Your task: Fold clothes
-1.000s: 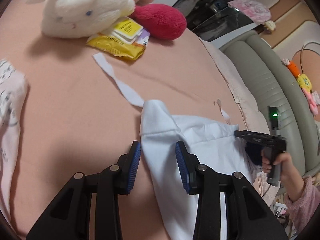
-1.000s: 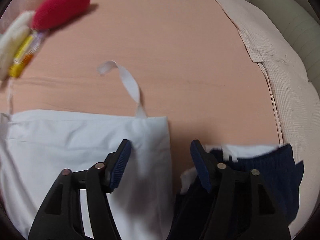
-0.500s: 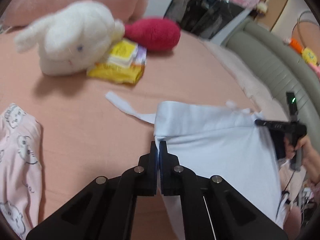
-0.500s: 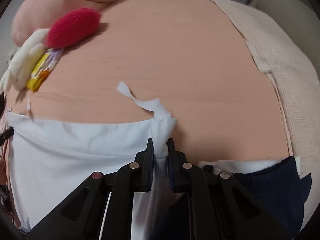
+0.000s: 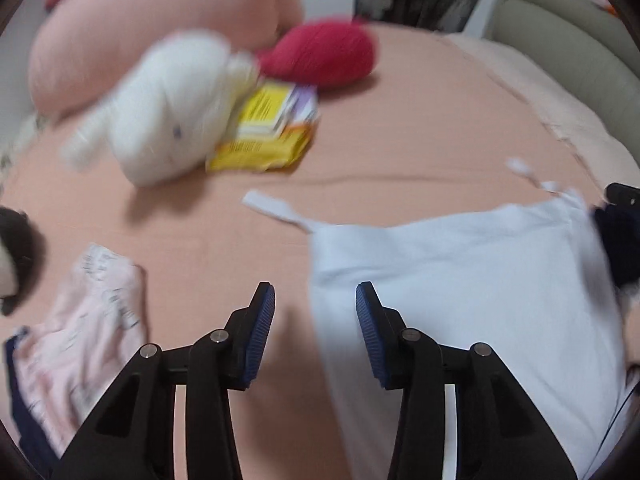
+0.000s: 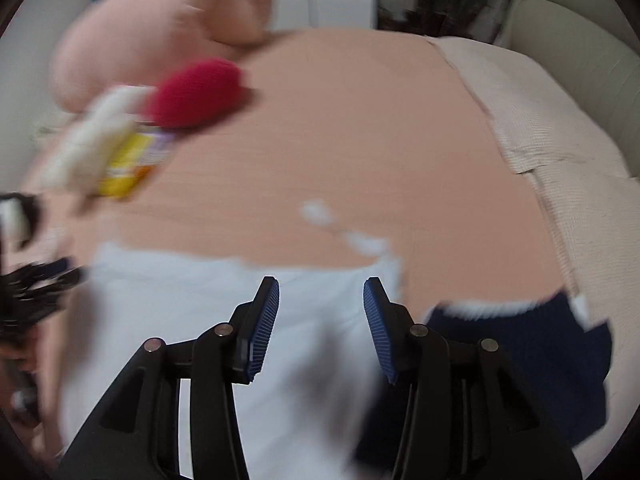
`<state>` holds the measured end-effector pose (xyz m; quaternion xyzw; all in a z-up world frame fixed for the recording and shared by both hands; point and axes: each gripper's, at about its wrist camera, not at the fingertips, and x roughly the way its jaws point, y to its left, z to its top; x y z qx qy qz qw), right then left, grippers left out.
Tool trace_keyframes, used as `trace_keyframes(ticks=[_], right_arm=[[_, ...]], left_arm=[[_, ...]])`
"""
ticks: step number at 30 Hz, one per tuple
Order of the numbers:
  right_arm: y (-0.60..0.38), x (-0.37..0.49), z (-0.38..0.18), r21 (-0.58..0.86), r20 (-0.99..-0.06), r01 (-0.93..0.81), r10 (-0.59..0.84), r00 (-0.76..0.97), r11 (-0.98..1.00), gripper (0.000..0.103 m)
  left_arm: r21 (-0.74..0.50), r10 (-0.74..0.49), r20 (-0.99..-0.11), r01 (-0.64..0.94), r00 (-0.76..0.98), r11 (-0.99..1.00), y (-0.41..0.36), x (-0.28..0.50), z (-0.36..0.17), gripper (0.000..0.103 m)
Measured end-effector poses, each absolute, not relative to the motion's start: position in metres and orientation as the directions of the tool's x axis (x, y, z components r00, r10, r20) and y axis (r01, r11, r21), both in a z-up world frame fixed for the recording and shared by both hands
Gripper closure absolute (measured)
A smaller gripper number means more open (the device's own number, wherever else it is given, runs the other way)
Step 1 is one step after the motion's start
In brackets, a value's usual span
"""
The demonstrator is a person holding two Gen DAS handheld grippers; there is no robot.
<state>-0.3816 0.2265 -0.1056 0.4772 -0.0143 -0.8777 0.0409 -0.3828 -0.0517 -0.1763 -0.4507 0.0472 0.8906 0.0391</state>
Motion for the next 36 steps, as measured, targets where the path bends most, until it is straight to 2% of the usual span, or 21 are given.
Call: trace_keyframes(ticks=[3, 9, 19, 23, 29, 33, 36], right_arm=[[0.203, -0.32, -0.096, 0.123, -0.834, 0.132, -0.175, -0.523, -0.984, 0.052], [0.159, -0.206, -0.101, 0.22, -0.853, 0.228, -0.3, -0.427, -0.948, 0.051], [0.098, -0.119, -0.116, 0.269, -0.883, 0.284, -0.354, -0.309, -0.92, 0.051], [0.076, -0.116, -0.131, 0.241, -0.889, 0.319, -0.34, -0.307, -0.917, 0.051], [0.052, -0.137, -0.165, 0.132, -0.9, 0.326, -0.251, -0.356, -0.936, 0.052], [0.057, -0.148, -0.191, 0.019, -0.929, 0.294, -0.126, -0.349, -0.956, 0.053], [0.066, -0.142, -0.19, 0.019, -0.929, 0.3, -0.127, -0.347, -0.954, 0.054]], left_arm=[[0.105, 0.001, -0.786, -0.136, -0.618, -0.985, -0.029, -0.336, -0.148, 0.058], [0.102, 0.008, -0.803, -0.151, -0.596, -0.983, -0.011, -0.252, -0.111, 0.057], [0.032, 0.034, -0.796, -0.098, -0.605, -0.995, -0.019, -0.164, -0.091, 0.057], [-0.033, 0.082, -0.796, -0.093, -0.6, -0.995, -0.03, -0.154, -0.106, 0.057], [-0.265, 0.277, -0.82, -0.096, -0.501, -0.959, -0.057, -0.154, -0.185, 0.059], [-0.321, 0.352, -0.804, -0.149, -0.478, -0.935, -0.061, -0.164, -0.201, 0.06], [-0.332, 0.348, -0.802, -0.122, -0.485, -0.935, -0.065, -0.168, -0.201, 0.059]])
